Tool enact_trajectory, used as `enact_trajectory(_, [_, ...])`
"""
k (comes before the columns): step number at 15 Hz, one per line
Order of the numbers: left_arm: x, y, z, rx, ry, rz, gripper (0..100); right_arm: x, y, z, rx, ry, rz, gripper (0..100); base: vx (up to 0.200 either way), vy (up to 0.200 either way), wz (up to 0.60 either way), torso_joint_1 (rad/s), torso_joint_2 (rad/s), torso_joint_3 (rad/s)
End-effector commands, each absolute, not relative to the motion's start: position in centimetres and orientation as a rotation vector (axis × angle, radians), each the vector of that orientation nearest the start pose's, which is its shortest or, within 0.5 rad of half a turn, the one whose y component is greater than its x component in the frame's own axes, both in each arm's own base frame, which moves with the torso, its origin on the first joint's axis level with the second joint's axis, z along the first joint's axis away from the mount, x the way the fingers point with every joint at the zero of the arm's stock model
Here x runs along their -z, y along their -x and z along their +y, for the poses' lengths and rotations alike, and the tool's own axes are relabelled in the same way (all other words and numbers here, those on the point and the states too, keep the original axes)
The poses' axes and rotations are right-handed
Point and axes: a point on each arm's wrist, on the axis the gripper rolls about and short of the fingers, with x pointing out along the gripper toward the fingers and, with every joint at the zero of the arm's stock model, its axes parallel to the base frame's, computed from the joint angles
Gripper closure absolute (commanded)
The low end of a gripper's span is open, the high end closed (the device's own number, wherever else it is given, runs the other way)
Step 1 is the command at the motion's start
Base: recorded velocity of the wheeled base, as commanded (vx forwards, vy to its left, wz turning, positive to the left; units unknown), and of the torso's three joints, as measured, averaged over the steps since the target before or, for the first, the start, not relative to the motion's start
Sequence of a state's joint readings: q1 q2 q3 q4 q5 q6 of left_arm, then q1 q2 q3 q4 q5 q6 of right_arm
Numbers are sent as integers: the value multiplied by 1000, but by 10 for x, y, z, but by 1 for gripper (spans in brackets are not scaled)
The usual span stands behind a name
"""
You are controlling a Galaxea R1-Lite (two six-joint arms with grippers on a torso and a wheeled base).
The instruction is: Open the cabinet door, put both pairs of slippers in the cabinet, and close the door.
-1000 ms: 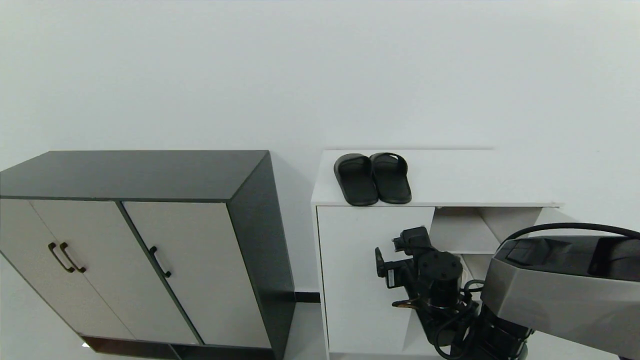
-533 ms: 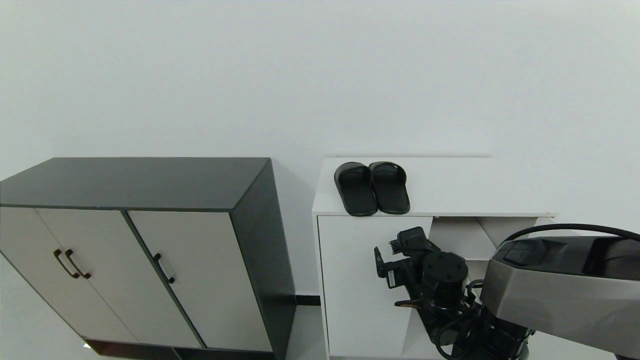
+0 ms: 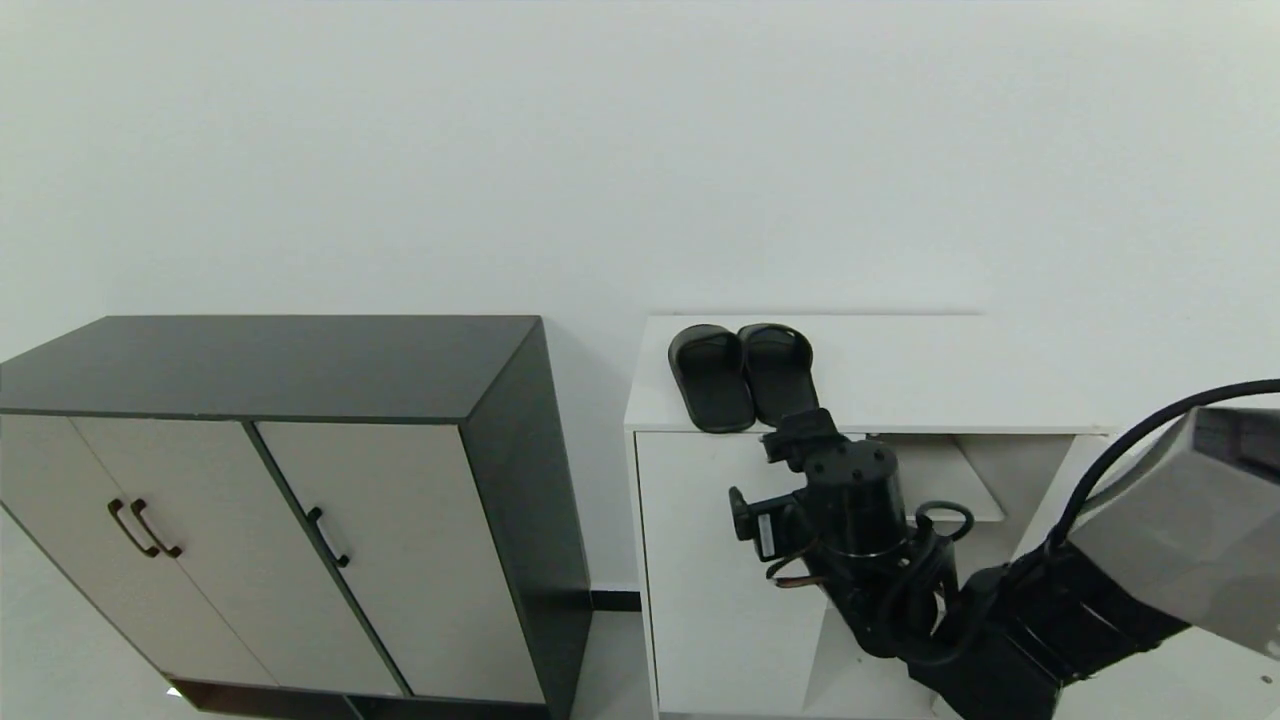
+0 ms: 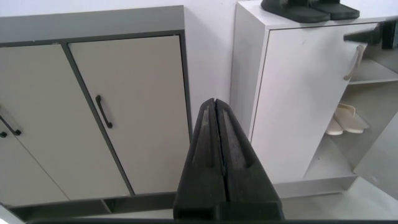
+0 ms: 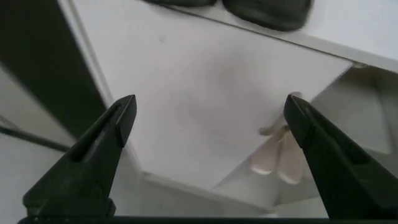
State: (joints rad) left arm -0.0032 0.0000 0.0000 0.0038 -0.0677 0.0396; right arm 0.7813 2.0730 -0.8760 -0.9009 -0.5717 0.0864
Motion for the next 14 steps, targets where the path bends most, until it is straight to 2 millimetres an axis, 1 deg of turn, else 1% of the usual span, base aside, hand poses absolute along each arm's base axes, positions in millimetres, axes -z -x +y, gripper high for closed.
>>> enact_trajectory(1, [-75, 23, -1, 71, -40, 3, 100, -147, -275, 263, -204, -29, 212, 0, 0, 0, 0, 0, 0, 0])
enact_trajectory(3, [-75, 23, -1, 71, -40, 2, 100, -168, -278, 268, -185, -107, 262, 0, 0, 0, 0, 0, 0, 0])
enact_trajectory(4, [-75, 23, -1, 71, -40, 2, 100, -172, -279, 269, -180, -119, 264, 0, 0, 0, 0, 0, 0, 0])
enact_trajectory(6, [-75, 23, -1, 71, -40, 3, 100, -175, -280, 267, -163, -128, 248, 0, 0, 0, 0, 0, 0, 0])
enact_trajectory(8, [-75, 23, -1, 71, -41, 3, 100, -169, -279, 265, -150, -119, 251, 0, 0, 0, 0, 0, 0, 0])
enact_trajectory(9, [-75, 23, -1, 71, -41, 2, 100, -160, -278, 265, -151, -99, 249, 0, 0, 0, 0, 0, 0, 0])
enact_trajectory(13, [-75, 23, -1, 71, -41, 3, 100, -156, -279, 262, -153, -75, 220, 0, 0, 0, 0, 0, 0, 0])
enact_trajectory(14, [-75, 23, -1, 71, -40, 5, 100, -154, -279, 262, -155, -60, 223, 0, 200, 0, 0, -2, 2, 7])
